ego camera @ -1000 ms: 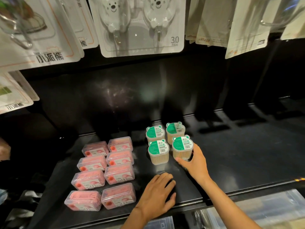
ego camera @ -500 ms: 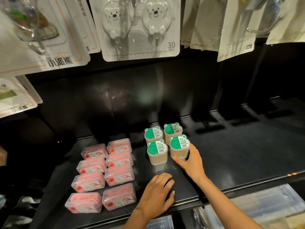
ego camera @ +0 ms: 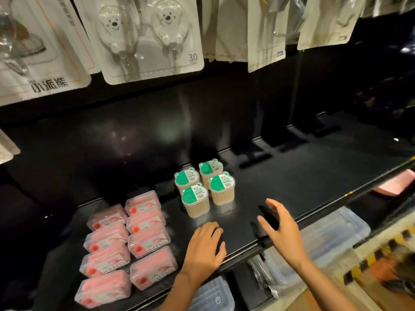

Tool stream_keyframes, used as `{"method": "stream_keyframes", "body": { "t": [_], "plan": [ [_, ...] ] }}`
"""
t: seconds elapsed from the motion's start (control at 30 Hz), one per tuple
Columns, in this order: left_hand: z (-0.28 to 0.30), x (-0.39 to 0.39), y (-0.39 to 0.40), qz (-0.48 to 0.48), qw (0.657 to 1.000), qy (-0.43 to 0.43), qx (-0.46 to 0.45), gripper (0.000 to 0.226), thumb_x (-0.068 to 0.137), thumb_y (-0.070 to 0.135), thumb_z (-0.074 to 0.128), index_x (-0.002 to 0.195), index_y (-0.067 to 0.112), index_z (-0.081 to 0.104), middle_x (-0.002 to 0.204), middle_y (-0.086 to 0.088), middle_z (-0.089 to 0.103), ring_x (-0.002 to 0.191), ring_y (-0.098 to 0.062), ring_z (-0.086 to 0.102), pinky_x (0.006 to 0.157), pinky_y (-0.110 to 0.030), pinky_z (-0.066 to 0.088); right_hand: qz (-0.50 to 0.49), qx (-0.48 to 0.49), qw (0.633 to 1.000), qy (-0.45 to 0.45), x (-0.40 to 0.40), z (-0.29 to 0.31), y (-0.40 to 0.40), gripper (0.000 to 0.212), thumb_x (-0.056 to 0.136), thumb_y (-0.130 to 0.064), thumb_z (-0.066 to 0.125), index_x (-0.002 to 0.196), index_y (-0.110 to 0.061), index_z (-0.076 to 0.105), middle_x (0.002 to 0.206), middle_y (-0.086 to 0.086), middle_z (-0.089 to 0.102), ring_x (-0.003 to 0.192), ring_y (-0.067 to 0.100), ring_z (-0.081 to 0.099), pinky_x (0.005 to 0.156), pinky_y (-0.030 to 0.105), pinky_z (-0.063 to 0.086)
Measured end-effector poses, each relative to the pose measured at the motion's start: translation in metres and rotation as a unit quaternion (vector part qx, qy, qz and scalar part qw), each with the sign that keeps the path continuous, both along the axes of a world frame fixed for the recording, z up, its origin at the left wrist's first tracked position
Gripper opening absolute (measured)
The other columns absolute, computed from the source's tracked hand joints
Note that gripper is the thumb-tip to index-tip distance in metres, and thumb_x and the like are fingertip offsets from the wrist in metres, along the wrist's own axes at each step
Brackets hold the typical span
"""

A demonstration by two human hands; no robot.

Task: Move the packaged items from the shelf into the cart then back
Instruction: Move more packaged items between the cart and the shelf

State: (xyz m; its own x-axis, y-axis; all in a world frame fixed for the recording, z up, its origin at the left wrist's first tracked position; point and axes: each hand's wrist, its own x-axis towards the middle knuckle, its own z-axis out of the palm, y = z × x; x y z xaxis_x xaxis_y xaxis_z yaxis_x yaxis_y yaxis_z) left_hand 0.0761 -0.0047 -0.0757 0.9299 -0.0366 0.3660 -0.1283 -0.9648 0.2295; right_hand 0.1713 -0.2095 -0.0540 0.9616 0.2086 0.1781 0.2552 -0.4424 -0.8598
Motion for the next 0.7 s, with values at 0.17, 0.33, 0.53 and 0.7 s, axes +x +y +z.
{"method": "stream_keyframes", "body": {
  "t": [0.17,0.33,0.53,0.7],
  "plan": [
    [0.026,0.013,-0.062,0.008,0.995,0.050,-0.089,0.038,0.094,0.038,0.041,0.123,0.019,0.058,0.129,0.006,0.057,0.119,-0.012,0.054,0.103,-0.027,0.039,-0.038,-0.041,0.998,-0.008,-0.051,0.005,-0.106,0.045,0.092,-0.047,0.051,0.134,-0.032,0.046,0.134,-0.020,0.045,0.123,-0.002,0.040,0.103,0.028,0.036],
    [0.036,0.025,-0.185,-0.110,0.962,0.058,-0.244,0.060,0.093,0.063,0.025,0.144,0.032,0.030,0.151,0.022,0.023,0.138,0.011,0.015,0.116,-0.017,0.013,-0.125,-0.059,0.990,0.023,-0.091,0.007,-0.212,0.047,0.092,-0.056,0.037,0.138,-0.046,0.035,0.141,-0.028,0.034,0.129,-0.002,0.034,0.108,0.030,0.032],
    [0.020,0.020,-0.389,-0.257,0.930,0.081,-0.248,0.045,0.096,0.062,0.019,0.140,0.057,0.010,0.151,0.032,0.010,0.142,0.008,0.010,0.115,-0.014,0.006,-0.229,-0.095,0.969,0.011,-0.151,0.000,-0.386,0.056,0.091,-0.064,0.030,0.141,-0.038,0.038,0.151,-0.023,0.029,0.141,-0.005,0.019,0.115,0.028,0.022],
    [0.019,-0.017,-0.545,-0.315,0.893,0.133,-0.293,0.044,0.095,0.063,0.019,0.139,0.060,0.019,0.143,0.047,0.013,0.136,0.016,0.014,0.108,-0.002,0.006,-0.314,-0.102,0.943,0.032,-0.212,0.005,-0.525,0.053,0.087,-0.070,0.027,0.134,-0.047,0.038,0.145,-0.034,0.027,0.138,-0.013,0.017,0.111,0.011,0.014]
  ]
}}
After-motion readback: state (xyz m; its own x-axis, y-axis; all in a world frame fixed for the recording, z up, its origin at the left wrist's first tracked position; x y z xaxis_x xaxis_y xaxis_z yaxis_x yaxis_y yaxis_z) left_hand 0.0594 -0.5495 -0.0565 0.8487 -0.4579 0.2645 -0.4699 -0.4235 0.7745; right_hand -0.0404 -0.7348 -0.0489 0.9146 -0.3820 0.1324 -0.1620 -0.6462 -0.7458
